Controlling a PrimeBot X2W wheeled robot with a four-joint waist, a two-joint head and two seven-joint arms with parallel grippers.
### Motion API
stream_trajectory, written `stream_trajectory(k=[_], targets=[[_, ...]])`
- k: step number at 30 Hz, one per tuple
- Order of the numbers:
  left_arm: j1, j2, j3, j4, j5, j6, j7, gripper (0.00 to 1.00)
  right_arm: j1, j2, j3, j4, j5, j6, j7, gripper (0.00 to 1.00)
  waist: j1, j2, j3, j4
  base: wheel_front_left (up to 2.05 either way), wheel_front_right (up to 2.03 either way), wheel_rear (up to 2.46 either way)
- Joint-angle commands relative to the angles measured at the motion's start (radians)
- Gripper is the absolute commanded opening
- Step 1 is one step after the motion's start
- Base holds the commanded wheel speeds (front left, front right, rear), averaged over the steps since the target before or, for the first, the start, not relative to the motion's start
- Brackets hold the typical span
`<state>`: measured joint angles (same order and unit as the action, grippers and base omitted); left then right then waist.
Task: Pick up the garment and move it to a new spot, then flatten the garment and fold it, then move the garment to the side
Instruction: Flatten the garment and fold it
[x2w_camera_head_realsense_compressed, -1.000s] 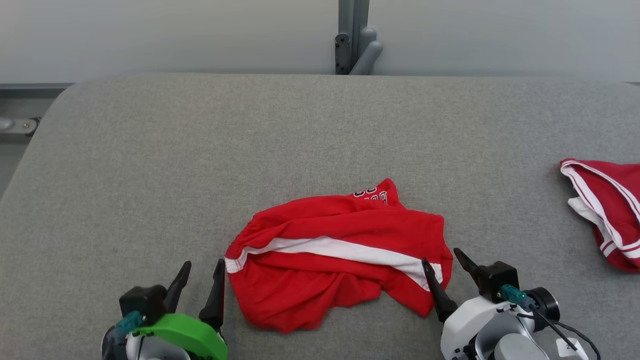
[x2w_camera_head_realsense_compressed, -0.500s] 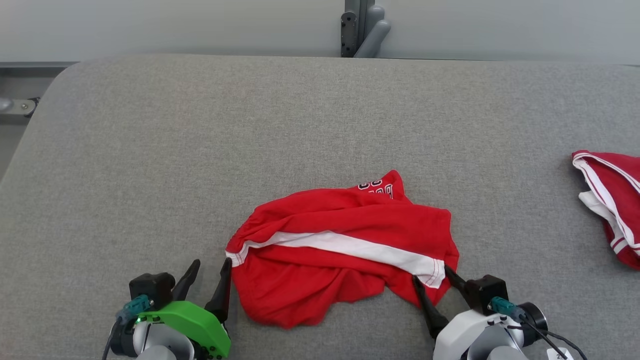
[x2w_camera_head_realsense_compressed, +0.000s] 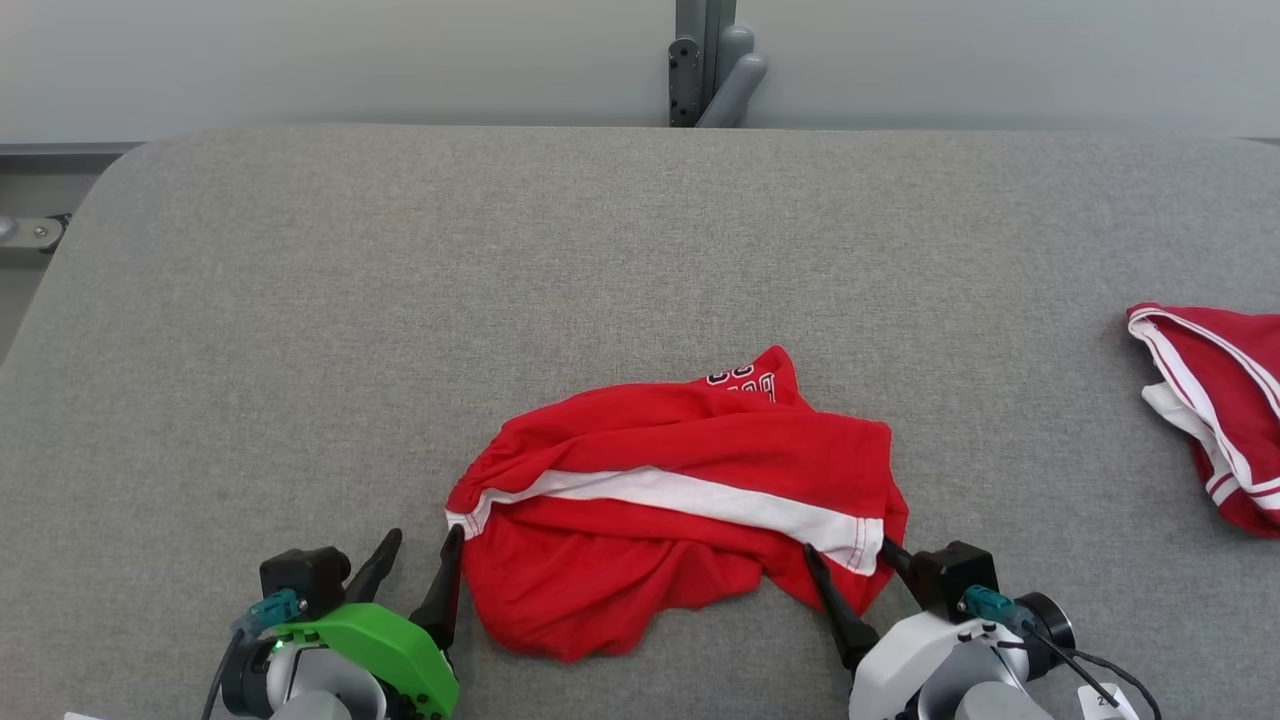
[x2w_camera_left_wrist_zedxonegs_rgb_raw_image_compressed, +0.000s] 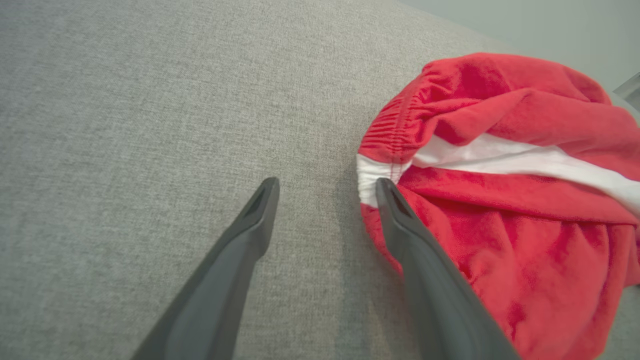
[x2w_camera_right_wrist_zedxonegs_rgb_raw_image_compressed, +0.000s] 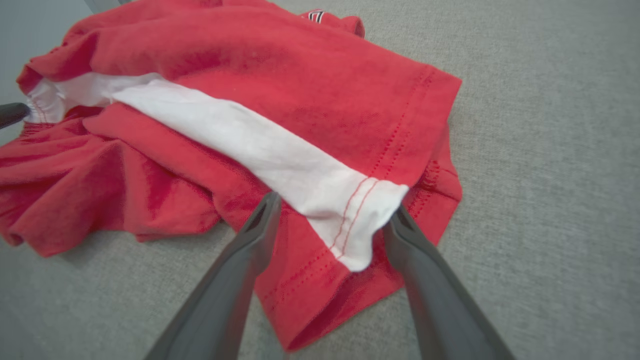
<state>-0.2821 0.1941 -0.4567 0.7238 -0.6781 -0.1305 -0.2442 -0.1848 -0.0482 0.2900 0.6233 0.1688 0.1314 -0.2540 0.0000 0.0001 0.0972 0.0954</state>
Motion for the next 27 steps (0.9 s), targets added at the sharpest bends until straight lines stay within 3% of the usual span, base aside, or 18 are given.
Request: stream_trajectory(k=[1,7,10,11,16,22,24,27], targets=[[-0.018,0.006,-0.004,0.008,-0.005,0.0,-0.005,1.0,-0.014,-0.004,0.001,0.003,0.005,-0.002,-0.006,1.0,0.0,-0.0001,-0.001,0.001,0.0,0.0,0.0],[-0.033,0.005,-0.028,0.044,-0.032,0.0,-0.012,1.0,-0.03,-0.004,-0.001,0.021,0.014,-0.001,-0.008,1.0,0.0,-0.0001,-0.007,0.004,0.0,0.0,0.0],[-0.041,0.004,-0.053,0.064,-0.055,0.0,-0.01,1.0,-0.03,-0.004,0.004,0.035,0.02,-0.001,-0.01,0.62,0.0,-0.0001,-0.013,0.004,0.0,0.0,0.0],[-0.041,0.004,-0.058,0.066,-0.06,0.0,-0.011,1.0,-0.03,-0.004,0.005,0.038,0.022,-0.001,-0.01,0.55,0.0,-0.0001,-0.015,0.003,0.0,0.0,0.0],[-0.047,0.01,-0.097,0.03,-0.125,0.0,0.007,1.0,-0.039,-0.004,0.007,0.048,0.024,-0.002,-0.011,0.57,0.0,-0.0001,-0.017,-0.005,0.0,0.0,0.0],[-0.044,0.044,-0.165,-0.011,-0.201,0.0,0.055,1.0,-0.042,-0.004,0.014,0.056,0.031,-0.001,-0.011,0.49,0.0,-0.0001,-0.021,-0.013,0.0,0.0,0.0],[-0.045,0.054,-0.175,-0.014,-0.224,0.0,0.054,1.0,-0.045,-0.004,0.018,0.057,0.034,-0.001,-0.011,0.57,0.0,-0.0001,-0.023,-0.018,0.0,0.0,0.0],[-0.049,0.063,-0.192,-0.018,-0.251,0.0,0.055,1.0,-0.05,-0.004,0.023,0.06,0.036,-0.001,-0.011,0.61,0.0,-0.0001,-0.027,-0.024,0.0,0.0,0.0]])
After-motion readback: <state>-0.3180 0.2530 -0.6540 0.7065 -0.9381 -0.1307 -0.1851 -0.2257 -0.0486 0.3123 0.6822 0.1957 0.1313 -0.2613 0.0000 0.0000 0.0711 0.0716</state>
